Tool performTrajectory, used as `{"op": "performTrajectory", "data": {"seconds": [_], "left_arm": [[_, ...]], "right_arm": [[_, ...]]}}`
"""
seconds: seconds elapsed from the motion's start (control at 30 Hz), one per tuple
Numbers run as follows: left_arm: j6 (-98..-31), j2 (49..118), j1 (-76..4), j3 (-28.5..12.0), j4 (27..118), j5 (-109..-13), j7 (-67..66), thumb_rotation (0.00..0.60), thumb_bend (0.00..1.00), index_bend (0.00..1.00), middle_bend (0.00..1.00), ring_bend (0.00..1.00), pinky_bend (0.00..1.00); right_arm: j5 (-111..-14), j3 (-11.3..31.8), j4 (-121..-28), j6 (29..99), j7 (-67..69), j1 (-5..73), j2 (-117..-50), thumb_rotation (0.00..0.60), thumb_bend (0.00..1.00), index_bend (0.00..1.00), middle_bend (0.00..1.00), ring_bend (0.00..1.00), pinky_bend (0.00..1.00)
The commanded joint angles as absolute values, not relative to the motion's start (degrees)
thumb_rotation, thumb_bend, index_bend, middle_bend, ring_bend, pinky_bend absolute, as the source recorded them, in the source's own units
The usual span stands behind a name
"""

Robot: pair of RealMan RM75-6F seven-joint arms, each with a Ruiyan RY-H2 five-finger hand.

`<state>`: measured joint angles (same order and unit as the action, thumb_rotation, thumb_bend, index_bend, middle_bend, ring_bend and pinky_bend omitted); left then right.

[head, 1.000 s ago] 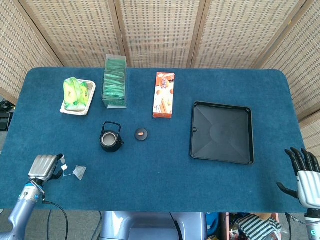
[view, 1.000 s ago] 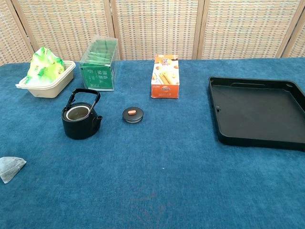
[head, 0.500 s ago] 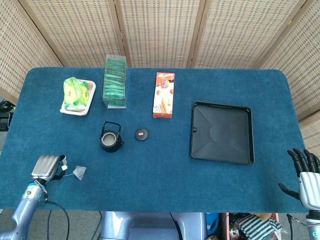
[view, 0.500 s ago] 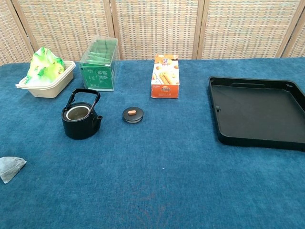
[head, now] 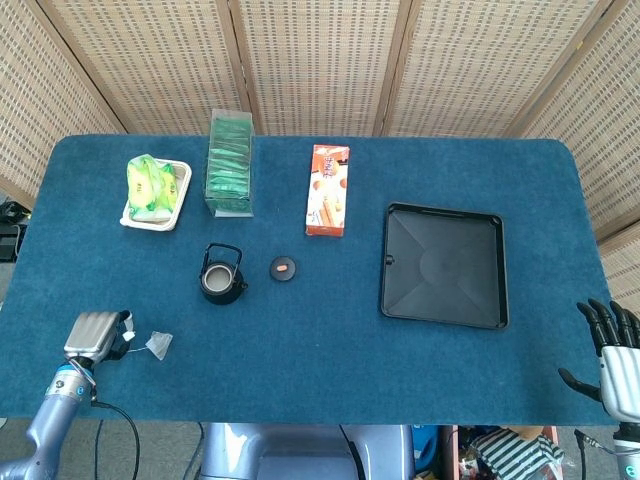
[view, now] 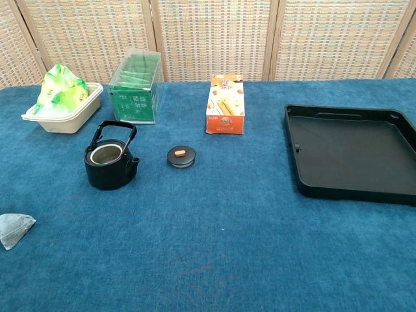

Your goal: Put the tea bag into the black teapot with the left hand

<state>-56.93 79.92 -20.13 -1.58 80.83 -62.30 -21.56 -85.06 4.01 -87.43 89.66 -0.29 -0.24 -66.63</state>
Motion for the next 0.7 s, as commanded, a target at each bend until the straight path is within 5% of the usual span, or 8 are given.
{"op": "performTrajectory", "data": {"seconds": [0.03,0.7], "left_arm": [[-56.98,80.00,-20.21,-1.55,80.81,-62.14,-21.65,0.600,0.37,0.46,0.83,0.81,0.74],[-56.73,80.18,-20.84,-1.38,81.01,-60.29,-22.28,0.600,0.38,0.51,0.83,0.81,0.74]], "right_arm": [[-85.00,4.00,-87.47,89.72,-0.30,-0.35,-66.59,0.600,0.02,0.16,0.19,0.01,0.12],[-84.59,4.19,-87.42,89.54,-0.38,-0.64,-66.57,0.600,0.02,0.16,0.19,0.01,0.12]]}}
